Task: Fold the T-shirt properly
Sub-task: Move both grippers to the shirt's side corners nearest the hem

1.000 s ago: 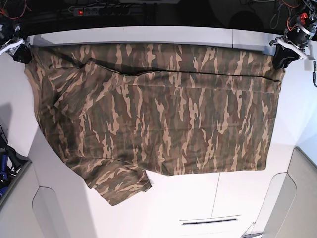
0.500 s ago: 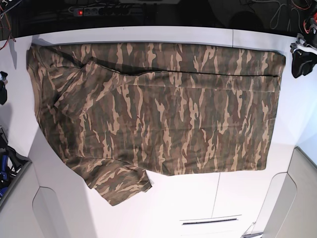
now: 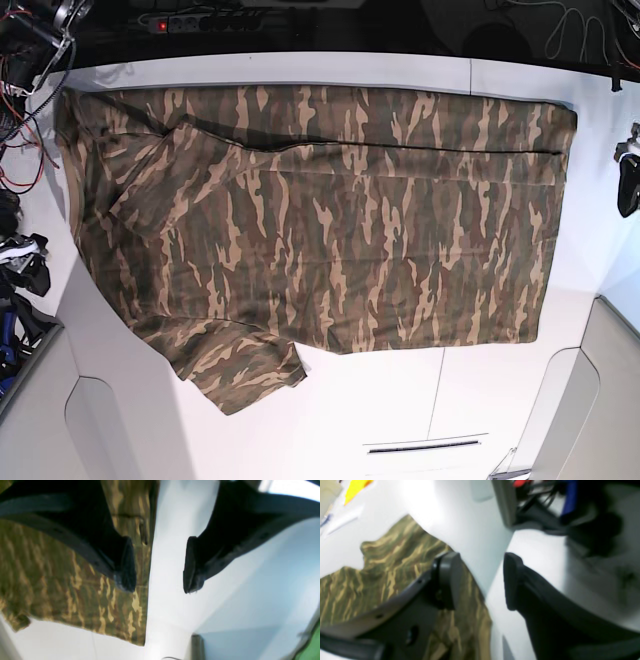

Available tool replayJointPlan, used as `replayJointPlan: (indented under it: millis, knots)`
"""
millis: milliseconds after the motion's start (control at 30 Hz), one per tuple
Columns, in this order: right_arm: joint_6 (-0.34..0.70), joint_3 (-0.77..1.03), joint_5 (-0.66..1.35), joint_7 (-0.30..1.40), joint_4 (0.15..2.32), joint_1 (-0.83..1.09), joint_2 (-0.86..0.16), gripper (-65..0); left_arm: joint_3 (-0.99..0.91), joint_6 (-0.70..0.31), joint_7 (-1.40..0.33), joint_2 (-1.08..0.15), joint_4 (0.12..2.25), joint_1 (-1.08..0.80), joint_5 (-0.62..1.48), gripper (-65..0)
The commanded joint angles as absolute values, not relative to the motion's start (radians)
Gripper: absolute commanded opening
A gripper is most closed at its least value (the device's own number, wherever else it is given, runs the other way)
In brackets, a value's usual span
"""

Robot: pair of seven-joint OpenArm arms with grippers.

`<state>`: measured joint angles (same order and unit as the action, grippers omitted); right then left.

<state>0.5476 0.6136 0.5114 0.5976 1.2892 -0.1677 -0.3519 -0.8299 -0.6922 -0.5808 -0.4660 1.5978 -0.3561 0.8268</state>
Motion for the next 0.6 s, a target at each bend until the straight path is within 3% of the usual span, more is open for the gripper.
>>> replayJointPlan:
  millis: [0, 133, 567]
  knots:
    - [0.546, 0.604, 0.507, 0.556, 1.275, -0.207, -0.374, -37.4, -0.813, -0.698, -0.558, -0.499, 1.612, -0.342, 0.828, -30.7]
    - [0.546, 0.566, 0.463, 0.520, 1.150, -0.285, -0.374, -37.4, -0.706, -0.664, -0.558, -0.544, 1.579, -0.265, 0.770, -25.3]
    - [0.546, 0.522, 0.400, 0.450, 0.827, -0.469, -0.433, -37.4, -0.434, -0.640, -0.513, -0.643, 1.089, 0.156, 0.683, -25.2]
